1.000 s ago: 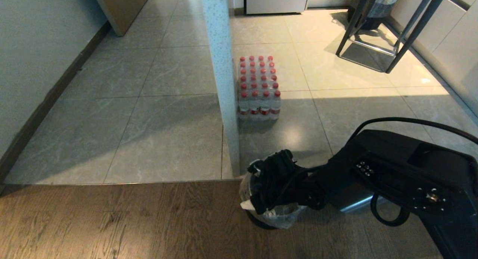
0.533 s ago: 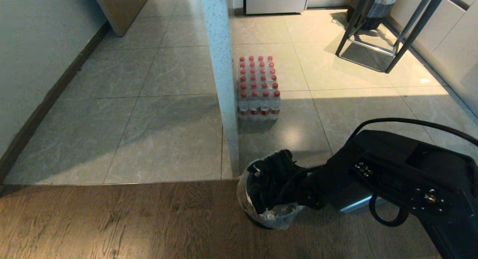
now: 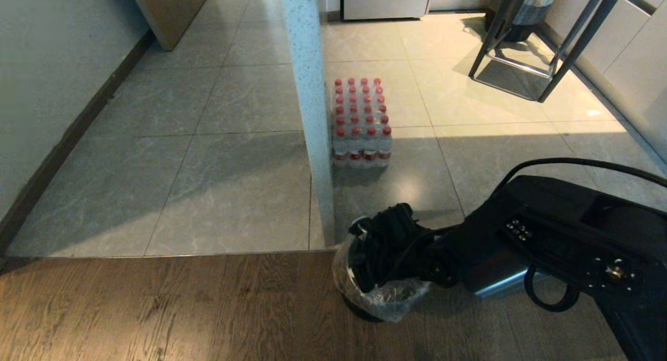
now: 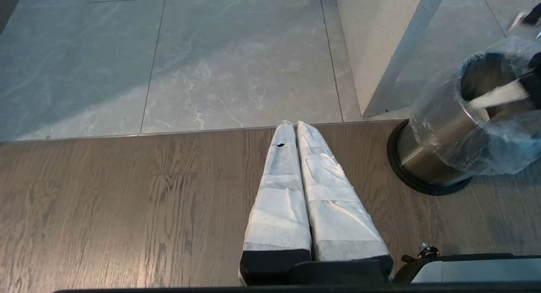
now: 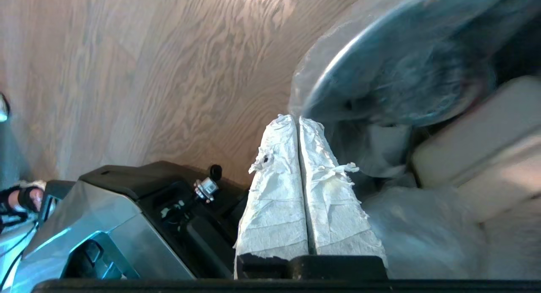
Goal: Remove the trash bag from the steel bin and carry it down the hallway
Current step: Pick up the trash bag
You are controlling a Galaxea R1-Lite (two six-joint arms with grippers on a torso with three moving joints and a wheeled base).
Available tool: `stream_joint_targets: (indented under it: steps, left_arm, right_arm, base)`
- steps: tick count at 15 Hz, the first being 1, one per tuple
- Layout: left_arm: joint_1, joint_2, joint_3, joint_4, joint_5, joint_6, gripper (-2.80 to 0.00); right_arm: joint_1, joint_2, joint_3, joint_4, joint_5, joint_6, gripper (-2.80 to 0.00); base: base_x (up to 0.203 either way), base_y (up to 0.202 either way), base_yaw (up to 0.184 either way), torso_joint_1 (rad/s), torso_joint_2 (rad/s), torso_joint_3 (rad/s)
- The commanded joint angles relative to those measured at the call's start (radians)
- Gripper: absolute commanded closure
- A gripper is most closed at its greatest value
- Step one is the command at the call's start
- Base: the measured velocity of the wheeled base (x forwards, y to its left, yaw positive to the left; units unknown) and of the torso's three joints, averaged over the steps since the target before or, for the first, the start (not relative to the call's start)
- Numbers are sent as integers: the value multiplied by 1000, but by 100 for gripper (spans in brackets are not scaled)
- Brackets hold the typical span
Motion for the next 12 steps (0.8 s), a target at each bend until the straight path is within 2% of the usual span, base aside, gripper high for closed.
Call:
stream_joint_targets:
  steps: [1,9,10,12]
  left_arm:
    - [0,0,0,0,0,0,0]
    - [0,0,0,0,0,0,0]
    - [0,0,0,0,0,0,0]
    - [0,0,0,0,0,0,0]
  right_arm:
    - [-7,-46,14,4,1,0,0]
    - [-18,-95,78,13,5,-14,0]
    - [-17,-94,80,14,5,-14,-280]
    - [-11,-86,78,20,5,-6,-280]
  base:
    - [0,0,0,0,0,0]
    - [0,0,0,0,0,0]
    - [0,0,0,0,0,0]
    - [0,0,0,0,0,0]
